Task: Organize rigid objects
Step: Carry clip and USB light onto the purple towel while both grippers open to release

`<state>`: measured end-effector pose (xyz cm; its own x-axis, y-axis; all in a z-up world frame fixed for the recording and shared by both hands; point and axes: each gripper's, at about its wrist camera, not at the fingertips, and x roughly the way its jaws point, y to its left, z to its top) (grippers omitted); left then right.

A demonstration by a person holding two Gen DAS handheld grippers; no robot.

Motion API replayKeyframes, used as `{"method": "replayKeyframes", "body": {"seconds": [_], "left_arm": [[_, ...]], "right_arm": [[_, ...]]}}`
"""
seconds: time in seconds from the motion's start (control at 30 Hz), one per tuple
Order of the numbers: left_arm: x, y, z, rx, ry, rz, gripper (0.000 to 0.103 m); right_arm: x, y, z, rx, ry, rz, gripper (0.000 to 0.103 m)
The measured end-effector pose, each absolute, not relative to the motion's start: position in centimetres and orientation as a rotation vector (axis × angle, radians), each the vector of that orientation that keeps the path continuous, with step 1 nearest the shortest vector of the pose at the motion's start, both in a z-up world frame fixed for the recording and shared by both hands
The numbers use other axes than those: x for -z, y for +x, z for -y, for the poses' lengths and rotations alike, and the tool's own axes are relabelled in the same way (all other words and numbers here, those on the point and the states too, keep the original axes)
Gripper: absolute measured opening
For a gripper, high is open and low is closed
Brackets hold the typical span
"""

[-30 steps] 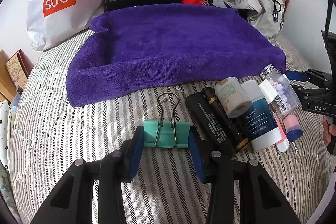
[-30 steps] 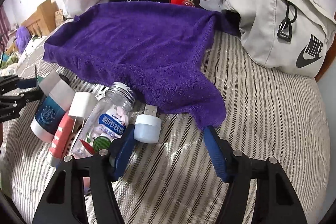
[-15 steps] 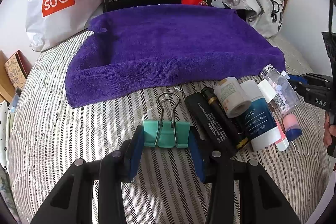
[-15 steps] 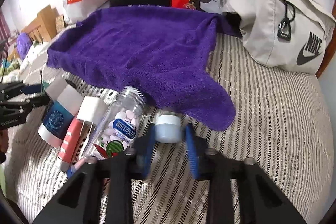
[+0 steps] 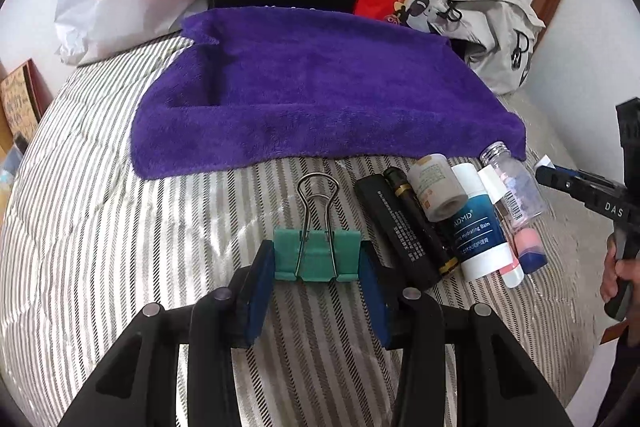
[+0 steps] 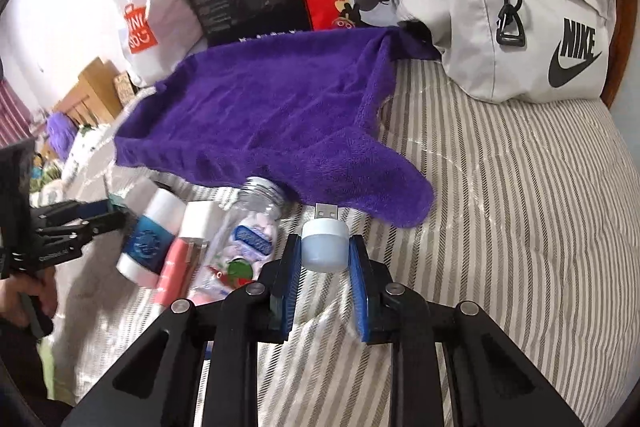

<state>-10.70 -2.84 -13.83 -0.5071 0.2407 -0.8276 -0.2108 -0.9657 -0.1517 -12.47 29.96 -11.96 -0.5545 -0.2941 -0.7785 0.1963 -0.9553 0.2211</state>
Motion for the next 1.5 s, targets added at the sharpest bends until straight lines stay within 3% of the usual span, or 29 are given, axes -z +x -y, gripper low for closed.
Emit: {"method": "replayKeyframes", "body": {"seconds": [0.87, 1.23, 1.5], "left_arm": [[5.3, -15.0, 3.0, -2.606, -1.153, -0.014, 0.039], [5.1, -23.2, 2.1, -2.615, -1.114, 0.024, 0.039], [8.4, -29.5, 1.6, -2.586, -1.205, 0.06, 0.039]], "right_arm": [[7.0, -16.5, -28.1, 2.567, 1.136, 0.152, 0.024], [5.2, -24.1, -27.2, 2.602, 1.083, 0.166, 0.024], [7.3, -31.1, -25.4, 2.605, 1.214, 0.097, 0.024]]}}
